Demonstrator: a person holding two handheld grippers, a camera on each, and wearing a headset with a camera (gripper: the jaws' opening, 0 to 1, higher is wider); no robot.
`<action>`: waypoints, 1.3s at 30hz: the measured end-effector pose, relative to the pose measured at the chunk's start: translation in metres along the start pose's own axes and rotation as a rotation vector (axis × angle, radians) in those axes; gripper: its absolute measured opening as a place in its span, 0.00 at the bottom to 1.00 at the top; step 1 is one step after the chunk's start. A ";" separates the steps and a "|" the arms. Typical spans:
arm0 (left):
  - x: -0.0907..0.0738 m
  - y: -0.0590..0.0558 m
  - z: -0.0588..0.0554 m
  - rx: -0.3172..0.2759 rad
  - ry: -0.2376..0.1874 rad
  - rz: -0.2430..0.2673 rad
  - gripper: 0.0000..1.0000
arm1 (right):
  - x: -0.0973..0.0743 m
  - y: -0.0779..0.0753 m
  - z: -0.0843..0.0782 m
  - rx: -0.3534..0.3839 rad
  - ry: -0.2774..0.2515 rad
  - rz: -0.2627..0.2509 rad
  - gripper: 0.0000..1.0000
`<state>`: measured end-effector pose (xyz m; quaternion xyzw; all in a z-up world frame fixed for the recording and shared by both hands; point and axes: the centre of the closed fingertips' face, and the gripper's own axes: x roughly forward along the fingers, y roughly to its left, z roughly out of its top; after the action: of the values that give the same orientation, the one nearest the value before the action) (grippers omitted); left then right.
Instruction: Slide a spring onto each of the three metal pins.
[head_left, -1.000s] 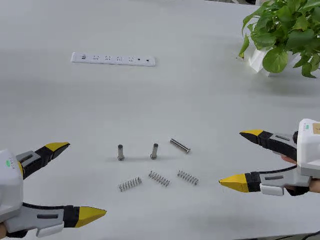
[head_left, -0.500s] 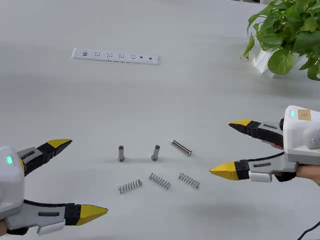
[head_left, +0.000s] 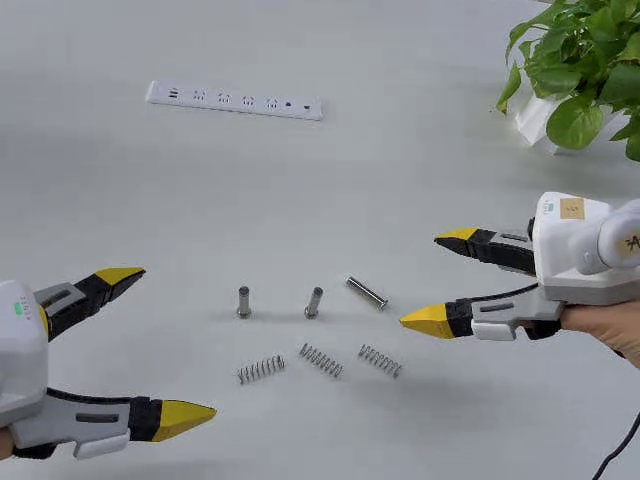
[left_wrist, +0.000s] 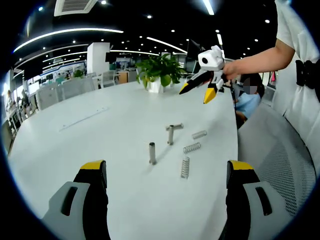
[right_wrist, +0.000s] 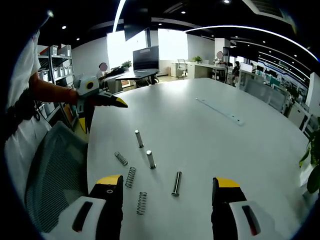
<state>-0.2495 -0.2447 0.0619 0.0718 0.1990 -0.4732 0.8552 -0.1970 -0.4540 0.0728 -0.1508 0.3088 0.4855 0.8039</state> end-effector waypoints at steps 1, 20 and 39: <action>0.000 0.001 0.000 -0.001 -0.002 0.000 0.99 | 0.003 -0.001 0.000 0.000 0.008 0.002 0.69; 0.004 0.008 0.000 -0.021 -0.017 0.006 0.99 | 0.044 -0.012 -0.003 0.017 0.148 0.038 0.48; 0.006 0.010 -0.007 -0.051 -0.023 0.016 0.98 | 0.087 -0.028 -0.024 0.013 0.337 0.065 0.22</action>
<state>-0.2400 -0.2419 0.0523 0.0460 0.2007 -0.4621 0.8626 -0.1516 -0.4209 -0.0030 -0.2146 0.4471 0.4771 0.7256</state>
